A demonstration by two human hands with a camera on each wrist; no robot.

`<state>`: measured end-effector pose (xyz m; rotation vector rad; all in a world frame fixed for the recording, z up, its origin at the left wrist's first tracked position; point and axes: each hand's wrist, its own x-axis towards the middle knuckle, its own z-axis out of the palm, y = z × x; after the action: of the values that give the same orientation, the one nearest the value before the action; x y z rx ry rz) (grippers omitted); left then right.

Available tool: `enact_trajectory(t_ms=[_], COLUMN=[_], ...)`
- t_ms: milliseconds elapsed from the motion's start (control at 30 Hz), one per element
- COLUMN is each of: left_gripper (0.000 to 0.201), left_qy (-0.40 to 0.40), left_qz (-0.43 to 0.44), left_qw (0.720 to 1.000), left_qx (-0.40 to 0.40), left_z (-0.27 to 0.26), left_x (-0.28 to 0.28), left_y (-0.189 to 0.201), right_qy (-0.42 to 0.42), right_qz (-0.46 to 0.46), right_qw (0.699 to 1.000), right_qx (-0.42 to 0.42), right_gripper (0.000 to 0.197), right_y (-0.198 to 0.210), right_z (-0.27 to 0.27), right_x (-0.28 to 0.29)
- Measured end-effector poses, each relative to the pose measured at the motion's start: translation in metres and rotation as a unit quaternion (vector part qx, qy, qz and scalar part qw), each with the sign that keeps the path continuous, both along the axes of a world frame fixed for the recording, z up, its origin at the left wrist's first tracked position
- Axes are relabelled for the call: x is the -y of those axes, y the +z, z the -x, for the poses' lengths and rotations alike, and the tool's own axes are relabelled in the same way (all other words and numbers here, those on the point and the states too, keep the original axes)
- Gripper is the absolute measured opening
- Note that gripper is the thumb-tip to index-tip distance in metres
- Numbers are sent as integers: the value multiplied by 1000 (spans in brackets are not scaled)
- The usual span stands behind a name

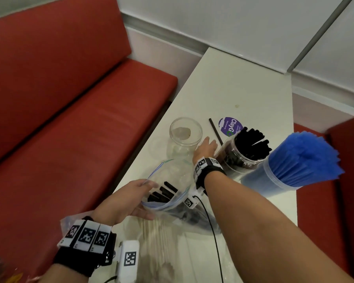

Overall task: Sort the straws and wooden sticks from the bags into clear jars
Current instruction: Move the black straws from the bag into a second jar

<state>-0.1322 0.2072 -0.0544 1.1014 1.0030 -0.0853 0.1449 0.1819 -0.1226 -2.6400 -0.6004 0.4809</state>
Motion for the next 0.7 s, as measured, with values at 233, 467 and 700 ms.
enact_trajectory(t_ms=[233, 467, 700], left_gripper=[28, 27, 28], left_qy=[25, 23, 25], left_qz=[13, 6, 6], left_qw=[999, 998, 998], left_qx=[30, 52, 57], left_z=[3, 7, 11], left_x=[0, -1, 3], left_y=[-31, -49, -47], right_qy=[-59, -189, -186], right_qz=[30, 22, 84], right_qw=[996, 978, 976], right_qx=[60, 88, 78], right_gripper=[59, 61, 55], right_y=[-37, -50, -38], right_z=[-20, -39, -38], right_x=[-20, -42, -41])
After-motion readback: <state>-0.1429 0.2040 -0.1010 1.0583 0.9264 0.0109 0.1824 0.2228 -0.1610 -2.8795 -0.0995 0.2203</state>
